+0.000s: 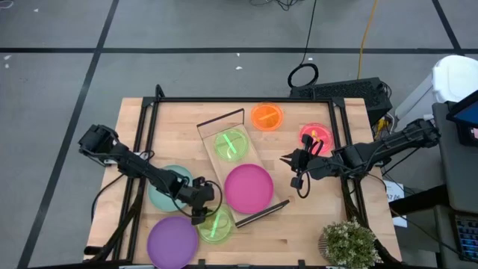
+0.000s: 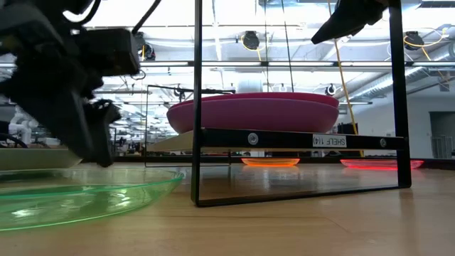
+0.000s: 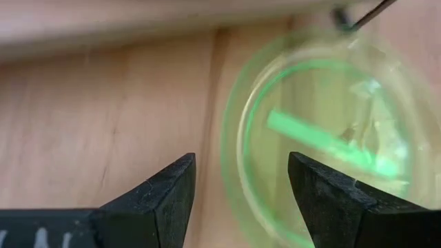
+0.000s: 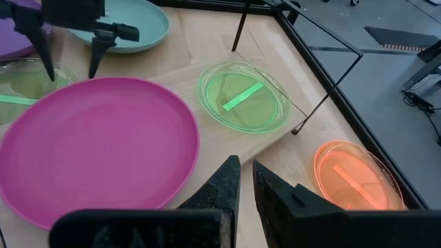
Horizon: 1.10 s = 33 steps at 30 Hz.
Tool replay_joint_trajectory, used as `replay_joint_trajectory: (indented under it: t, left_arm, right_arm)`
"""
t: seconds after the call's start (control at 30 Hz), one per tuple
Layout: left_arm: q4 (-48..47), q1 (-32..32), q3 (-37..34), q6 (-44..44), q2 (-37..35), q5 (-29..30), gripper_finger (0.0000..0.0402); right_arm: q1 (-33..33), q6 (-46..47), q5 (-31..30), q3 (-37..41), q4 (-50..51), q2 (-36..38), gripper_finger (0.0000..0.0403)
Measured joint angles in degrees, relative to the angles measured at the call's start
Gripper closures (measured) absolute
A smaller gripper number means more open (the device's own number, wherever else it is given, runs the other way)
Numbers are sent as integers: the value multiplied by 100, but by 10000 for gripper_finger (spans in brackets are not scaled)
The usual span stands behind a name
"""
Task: Place and stack plates onto a shelf
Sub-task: Stack the yellow green plate on the yellow green plate on the shelf
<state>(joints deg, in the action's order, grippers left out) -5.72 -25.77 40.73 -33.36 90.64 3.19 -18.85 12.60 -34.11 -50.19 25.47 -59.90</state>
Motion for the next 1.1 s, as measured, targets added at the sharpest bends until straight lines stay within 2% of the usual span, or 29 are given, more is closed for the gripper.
replay_joint_trajectory:
  t: [0.3,0.43,0.67,0.83,1.1]
  left_arm:
    - [23,74,7,-132,305,-149,173]
    - [8,85,6,-136,312,-154,218]
    - [-64,86,4,-53,325,2,332]
    - [27,115,-2,51,331,-58,389]
    - [-34,111,-15,160,105,-243,396]
  right_arm:
    - [0,-44,0,1,-17,1,376]
    - [0,-150,8,1,-45,0,376]
    - [0,-152,13,1,-44,0,376]
    - [0,-152,13,-1,-42,2,376]
    - [0,-155,15,1,-39,2,376]
